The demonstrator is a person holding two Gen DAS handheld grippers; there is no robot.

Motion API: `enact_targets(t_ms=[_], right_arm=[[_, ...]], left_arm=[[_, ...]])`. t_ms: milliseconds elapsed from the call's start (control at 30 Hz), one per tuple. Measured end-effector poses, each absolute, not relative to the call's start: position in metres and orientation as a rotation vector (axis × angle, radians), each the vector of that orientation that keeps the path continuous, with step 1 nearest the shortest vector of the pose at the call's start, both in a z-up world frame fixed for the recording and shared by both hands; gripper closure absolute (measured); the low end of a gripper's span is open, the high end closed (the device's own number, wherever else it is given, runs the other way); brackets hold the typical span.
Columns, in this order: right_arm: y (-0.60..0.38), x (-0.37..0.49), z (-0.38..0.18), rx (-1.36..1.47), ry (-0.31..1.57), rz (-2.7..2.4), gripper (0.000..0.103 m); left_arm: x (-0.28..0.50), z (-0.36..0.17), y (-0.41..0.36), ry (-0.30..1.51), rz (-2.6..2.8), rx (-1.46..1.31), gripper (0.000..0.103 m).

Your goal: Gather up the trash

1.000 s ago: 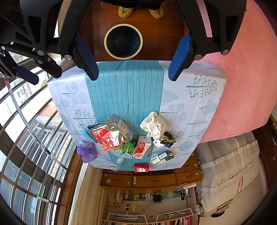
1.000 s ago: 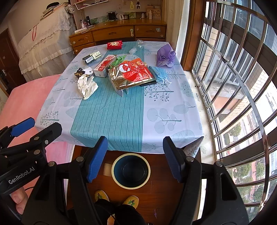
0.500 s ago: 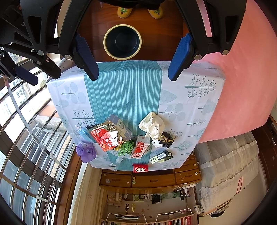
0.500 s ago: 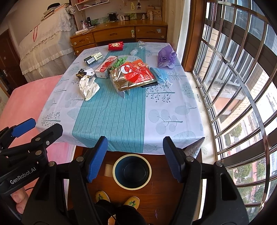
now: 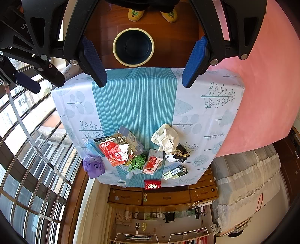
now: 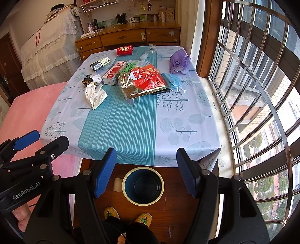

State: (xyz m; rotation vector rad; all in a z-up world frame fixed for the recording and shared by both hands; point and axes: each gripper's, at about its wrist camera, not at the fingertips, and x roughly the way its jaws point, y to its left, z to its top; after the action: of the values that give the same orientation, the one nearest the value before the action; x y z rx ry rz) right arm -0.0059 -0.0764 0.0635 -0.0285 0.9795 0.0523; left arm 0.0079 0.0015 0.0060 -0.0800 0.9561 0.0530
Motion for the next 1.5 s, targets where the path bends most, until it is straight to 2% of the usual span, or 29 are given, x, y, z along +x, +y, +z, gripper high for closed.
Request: enact_targets(t_ms=[500,967,1500], right_arm=[[-0.081,-0.008,0.066,-0.016,0.968,0.069,0.039],[-0.089,-0.007,0.081,0.014,0.927,0.086,0.039],[-0.051,0.041,0.086,-0.017,0.918,0.128,0.039]], left_arm=[[-0.001,-0.002,-0.002,0.95,0.063,-0.084,0.019],[0.0,0.022,-0.003,0.93,0.076,-0.088,0.019],[0.039,0.036,0.056,0.971,0.073,-0.169,0.019]])
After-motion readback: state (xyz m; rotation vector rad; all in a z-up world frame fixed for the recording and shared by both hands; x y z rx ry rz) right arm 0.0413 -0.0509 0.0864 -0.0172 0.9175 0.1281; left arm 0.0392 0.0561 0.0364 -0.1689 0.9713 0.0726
